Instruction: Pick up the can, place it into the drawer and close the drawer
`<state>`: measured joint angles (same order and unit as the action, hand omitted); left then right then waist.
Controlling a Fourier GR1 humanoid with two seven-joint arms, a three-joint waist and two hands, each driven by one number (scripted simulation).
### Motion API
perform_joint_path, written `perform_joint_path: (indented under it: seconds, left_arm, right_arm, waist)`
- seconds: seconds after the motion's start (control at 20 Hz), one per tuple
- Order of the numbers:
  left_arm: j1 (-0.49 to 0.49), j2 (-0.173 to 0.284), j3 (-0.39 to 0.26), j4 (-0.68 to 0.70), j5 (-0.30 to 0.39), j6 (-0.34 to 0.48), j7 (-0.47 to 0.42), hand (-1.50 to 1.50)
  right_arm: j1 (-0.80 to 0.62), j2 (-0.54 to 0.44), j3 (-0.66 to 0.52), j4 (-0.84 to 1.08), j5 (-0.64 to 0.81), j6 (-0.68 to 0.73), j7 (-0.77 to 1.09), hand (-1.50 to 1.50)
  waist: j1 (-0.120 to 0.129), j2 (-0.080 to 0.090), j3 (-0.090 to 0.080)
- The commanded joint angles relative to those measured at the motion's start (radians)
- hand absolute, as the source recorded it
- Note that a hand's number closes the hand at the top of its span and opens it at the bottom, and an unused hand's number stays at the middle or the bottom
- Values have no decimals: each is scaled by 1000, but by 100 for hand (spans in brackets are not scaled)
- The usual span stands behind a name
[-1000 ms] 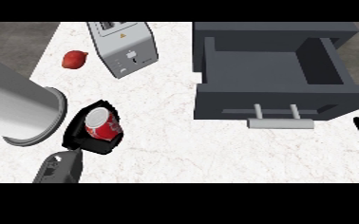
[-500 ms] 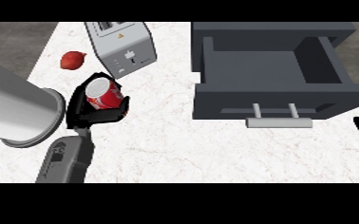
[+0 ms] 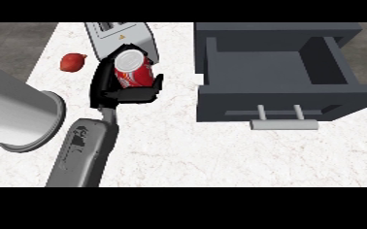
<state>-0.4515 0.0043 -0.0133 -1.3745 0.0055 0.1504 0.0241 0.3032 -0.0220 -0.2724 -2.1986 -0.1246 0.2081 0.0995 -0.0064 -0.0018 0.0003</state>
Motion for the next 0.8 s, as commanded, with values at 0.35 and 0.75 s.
perform_joint_path:
  seconds: [0.35,0.75]
  left_arm:
    - [-278,-4,-188,-6,-13,220,231,150]
    - [-609,-4,-199,256,41,324,261,150]
  right_arm:
    - [-5,21,3,49,26,3,-66,-150]
    - [-30,-36,-53,-7,-41,13,36,-150]
  waist:
    - [-3,1,0]
    - [-19,4,0]
